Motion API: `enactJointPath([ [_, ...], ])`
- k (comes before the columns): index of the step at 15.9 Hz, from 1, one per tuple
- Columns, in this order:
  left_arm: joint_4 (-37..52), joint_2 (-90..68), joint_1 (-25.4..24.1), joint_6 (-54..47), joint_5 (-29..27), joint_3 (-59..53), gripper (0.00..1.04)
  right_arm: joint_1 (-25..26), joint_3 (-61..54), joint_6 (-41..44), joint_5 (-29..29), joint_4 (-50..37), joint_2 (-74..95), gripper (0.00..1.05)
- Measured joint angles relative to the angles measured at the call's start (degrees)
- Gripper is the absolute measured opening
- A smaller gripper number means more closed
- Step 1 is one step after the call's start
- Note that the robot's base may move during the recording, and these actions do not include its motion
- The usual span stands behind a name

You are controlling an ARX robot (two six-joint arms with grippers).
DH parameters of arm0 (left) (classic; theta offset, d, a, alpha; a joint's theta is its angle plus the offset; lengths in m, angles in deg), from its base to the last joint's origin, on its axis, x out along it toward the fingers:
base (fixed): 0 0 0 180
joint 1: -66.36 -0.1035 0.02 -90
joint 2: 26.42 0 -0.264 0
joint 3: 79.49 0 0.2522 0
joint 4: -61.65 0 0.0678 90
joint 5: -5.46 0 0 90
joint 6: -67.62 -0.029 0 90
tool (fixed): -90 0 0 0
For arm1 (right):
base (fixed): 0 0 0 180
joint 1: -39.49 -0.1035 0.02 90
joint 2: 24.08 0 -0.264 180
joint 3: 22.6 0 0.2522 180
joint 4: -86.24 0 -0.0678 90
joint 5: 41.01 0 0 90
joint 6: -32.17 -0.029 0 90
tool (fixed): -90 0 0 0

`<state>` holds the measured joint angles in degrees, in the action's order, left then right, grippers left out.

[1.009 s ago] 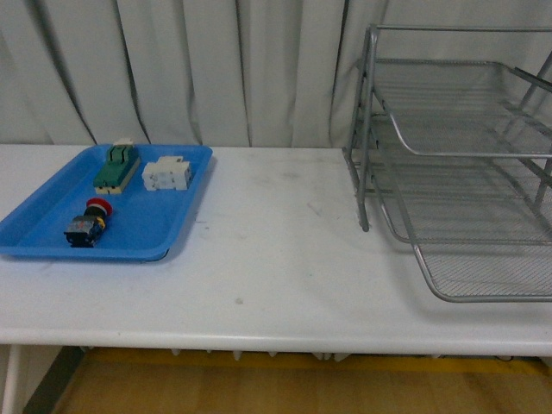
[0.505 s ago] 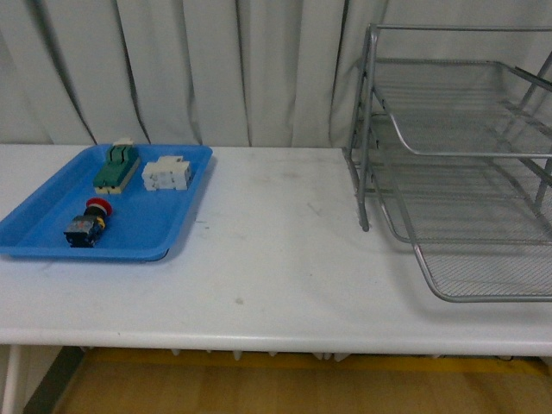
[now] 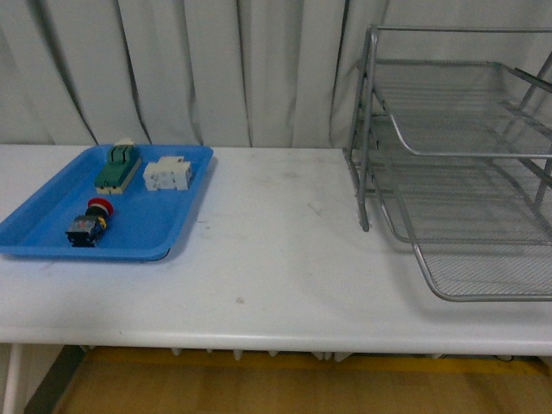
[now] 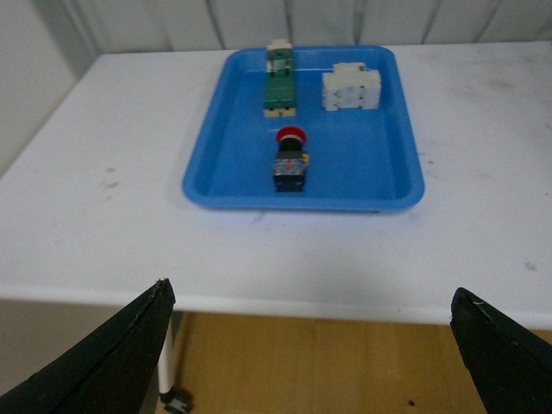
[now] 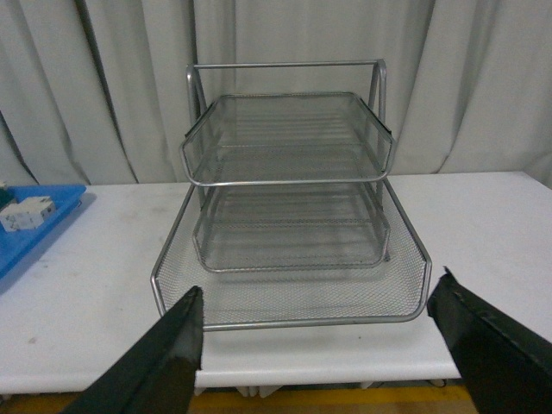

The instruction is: Place button on rack with both arms

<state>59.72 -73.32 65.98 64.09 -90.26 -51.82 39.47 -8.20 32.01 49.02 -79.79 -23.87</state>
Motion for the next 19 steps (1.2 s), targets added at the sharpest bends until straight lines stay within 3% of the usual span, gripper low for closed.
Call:
enactJointPath([
  [2,10.08,-23.37,-0.9,-1.53,3.65,10.14,0.98,0.02,0.0,0.0,0.0,-0.02,0.0,0.99],
  [7,4.96,-64.32,-3.28,-2.99,5.51,39.28,0.98,0.02,0.0,0.0,0.0,0.0,0.0,0.98],
  [11,-1.7,-77.68,-4.61,-2.93,5.9,56.61,0.98,0.02,0.0,0.0,0.0,0.0,0.0,0.98],
  [16,-8.33,-88.11,-5.42,-2.6,7.02,70.47,0.98,0.02,0.0,0.02,0.0,0.0,0.0,0.98],
  [17,-9.11,-89.18,-5.46,-2.64,8.39,71.58,0.97,0.02,0.0,0.0,0.0,0.02,0.0,0.98],
  [19,-12.68,-91.08,-5.55,-1.62,8.79,74.95,0.75,0.02,0.0,0.0,0.0,0.0,0.0,0.98],
])
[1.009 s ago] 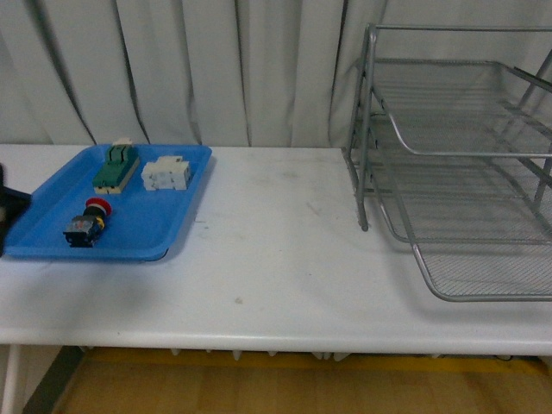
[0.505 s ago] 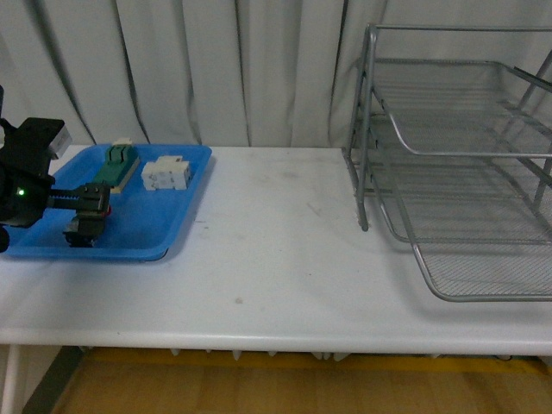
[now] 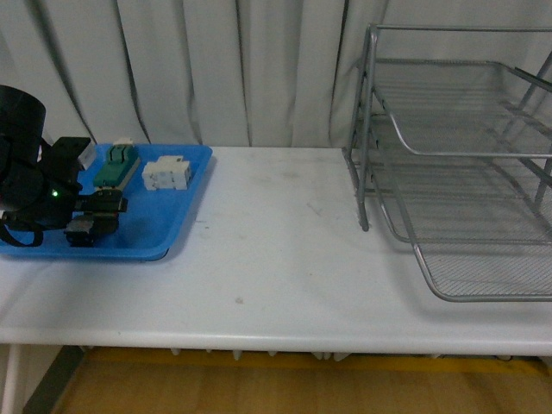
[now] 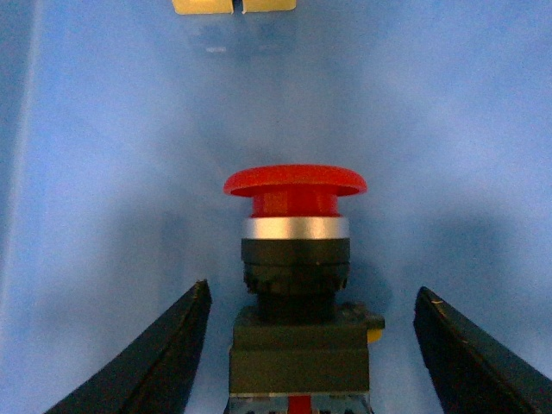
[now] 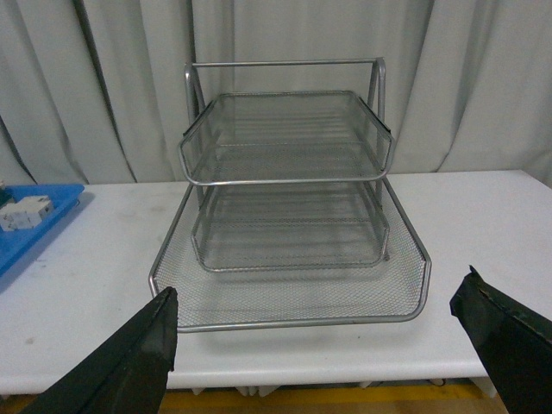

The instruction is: Place button on rack with both arms

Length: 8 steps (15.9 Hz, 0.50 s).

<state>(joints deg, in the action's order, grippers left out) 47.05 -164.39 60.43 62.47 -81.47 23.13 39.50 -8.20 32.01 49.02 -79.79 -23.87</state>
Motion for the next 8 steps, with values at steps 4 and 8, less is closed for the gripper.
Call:
enactJointPath([
  [4,-0.17,-0.46,0.07,1.81,0.39,0.09,0.38,0.0,0.0,0.0,0.0,0.0,0.0,0.98],
  [8,5.42,11.06,1.51,3.63,1.31,-12.72,0.37,0.0,0.0,0.0,0.0,0.0,0.0,0.98],
])
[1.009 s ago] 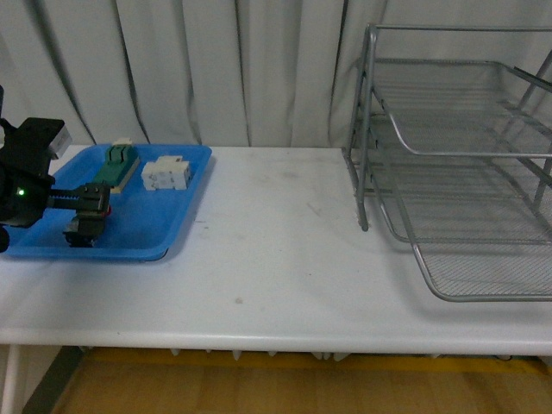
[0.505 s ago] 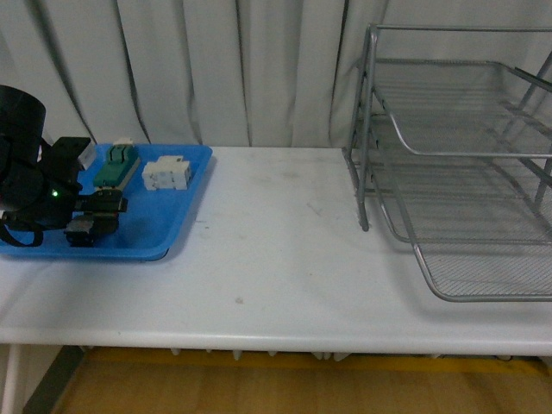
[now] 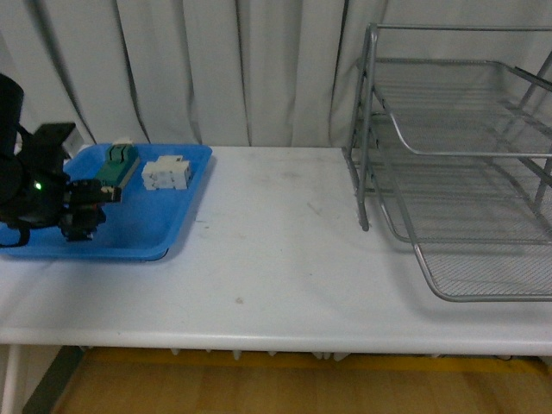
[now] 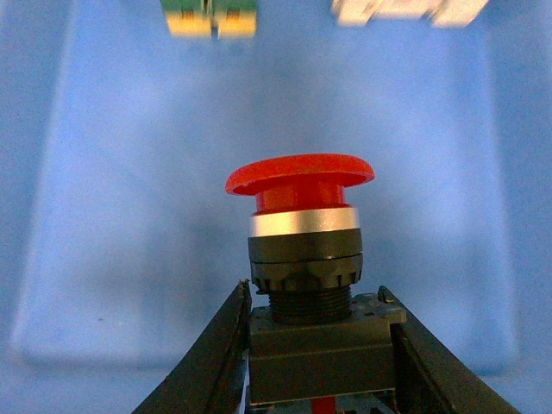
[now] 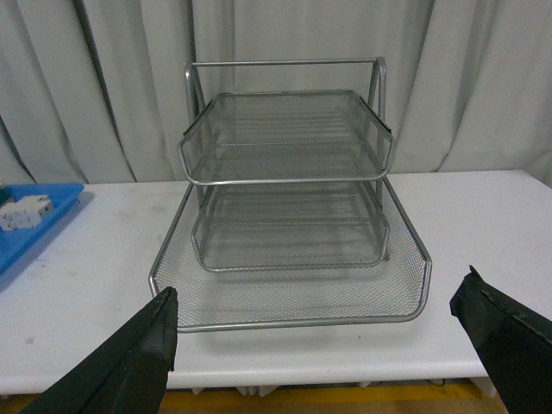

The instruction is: Place button on rack with both arms

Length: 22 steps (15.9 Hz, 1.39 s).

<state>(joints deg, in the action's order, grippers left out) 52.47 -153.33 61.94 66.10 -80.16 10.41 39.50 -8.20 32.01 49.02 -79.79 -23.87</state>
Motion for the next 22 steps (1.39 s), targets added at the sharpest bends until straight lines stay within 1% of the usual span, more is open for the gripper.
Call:
enactJointPath([
  [2,4.92,14.47,1.11,0.09,1.27,-10.19,0.37,0.0,0.0,0.0,0.0,0.02,0.0,0.98],
  [4,6.01,30.91,1.64,-0.39,1.07,-22.95,0.37,0.0,0.0,0.0,0.0,0.0,0.0,0.98],
  [6,1.92,44.59,-0.17,-1.44,-1.88,-34.93,0.37,0.0,0.0,0.02,0.0,-0.02,0.0,0.98],
  [7,-0.28,48.17,-0.66,-1.42,-2.01,-37.29,0.37,0.0,0.0,0.0,0.0,0.0,0.0,0.98],
  [8,-4.2,54.9,-1.22,-1.4,-3.3,-40.98,0.37,0.0,0.0,0.0,0.0,0.0,0.0,0.98],
  [9,-9.55,63.69,-1.11,-1.29,-3.78,-44.44,0.37,0.0,0.0,0.0,0.0,0.0,0.0,0.98],
  [10,-15.67,73.57,0.5,-1.42,-5.22,-47.17,0.37,0.0,0.0,0.0,0.0,-0.02,0.0,0.98],
  [11,-19.19,80.32,1.64,-1.49,-5.86,-48.52,0.37,0.0,0.0,0.02,0.0,0.0,0.0,0.98],
  [16,-18.86,81.18,1.2,-1.49,-6.84,-48.48,0.37,0.0,0.0,0.02,-0.07,-0.04,0.0,0.98],
  [22,-18.78,81.2,1.38,-1.49,-6.6,-48.48,0.36,0.0,0.0,0.02,-0.02,0.02,0.02,0.98],
])
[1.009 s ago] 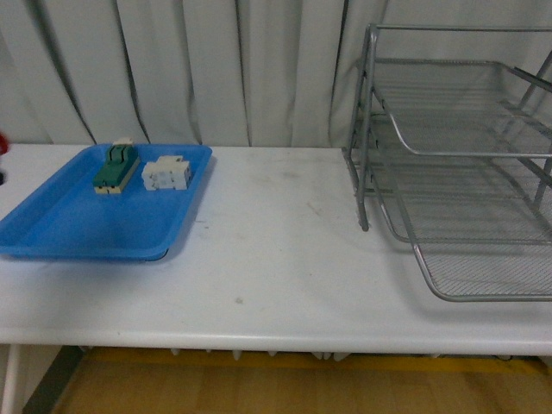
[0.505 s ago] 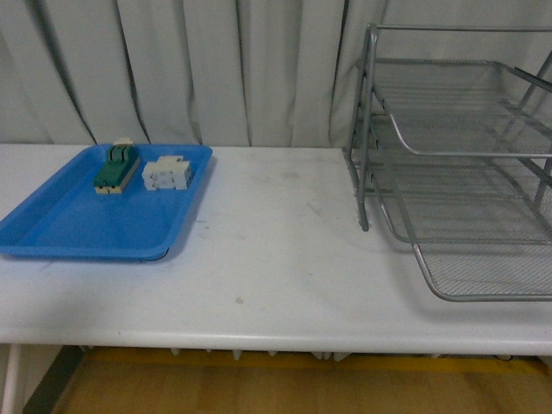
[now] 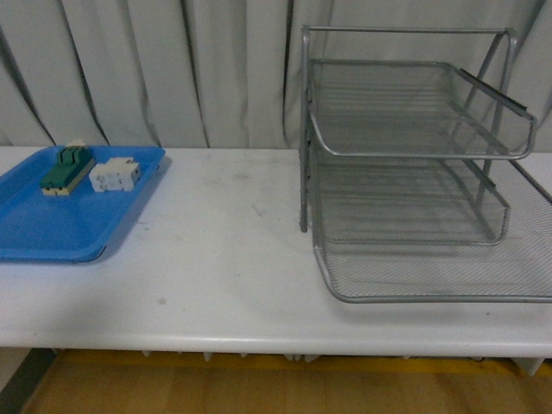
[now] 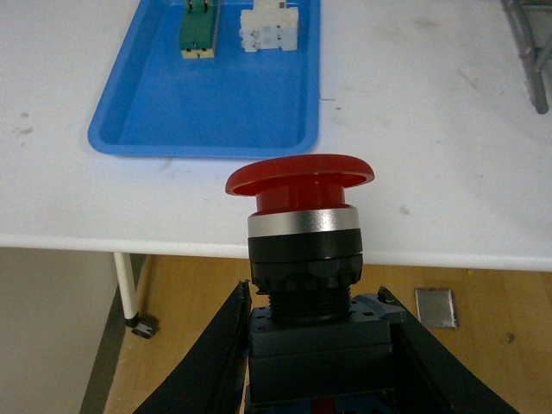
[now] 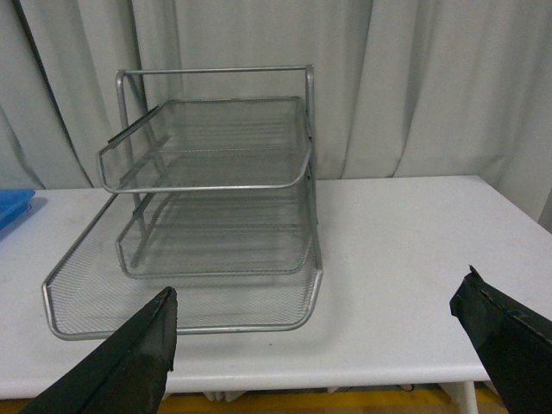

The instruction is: Place button on rack with both arms

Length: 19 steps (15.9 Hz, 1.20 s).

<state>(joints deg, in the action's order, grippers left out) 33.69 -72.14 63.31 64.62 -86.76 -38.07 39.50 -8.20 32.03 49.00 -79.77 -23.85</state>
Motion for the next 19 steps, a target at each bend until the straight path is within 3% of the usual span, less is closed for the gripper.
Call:
enactJointPath([
  [6,0.0,0.04,-0.04,0.0,0.15,0.0,0.36,0.0,0.0,-0.02,0.22,0.17,-0.02,0.98],
  [8,7.06,-1.51,1.66,-4.24,5.9,-1.03,0.36,0.0,0.0,0.0,0.22,-0.2,-0.02,0.98],
  [14,23.39,-33.7,27.1,-5.14,11.06,12.22,0.36,0.0,0.0,-0.02,0.09,-0.04,-0.02,0.98],
  [16,24.11,-45.37,30.58,-6.78,10.71,19.04,0.36,0.0,0.0,-0.02,0.09,-0.02,-0.02,0.98],
  [19,23.67,-56.7,31.26,-8.0,9.88,26.4,0.36,0.0,0.0,0.0,0.09,-0.02,-0.02,0.98],
])
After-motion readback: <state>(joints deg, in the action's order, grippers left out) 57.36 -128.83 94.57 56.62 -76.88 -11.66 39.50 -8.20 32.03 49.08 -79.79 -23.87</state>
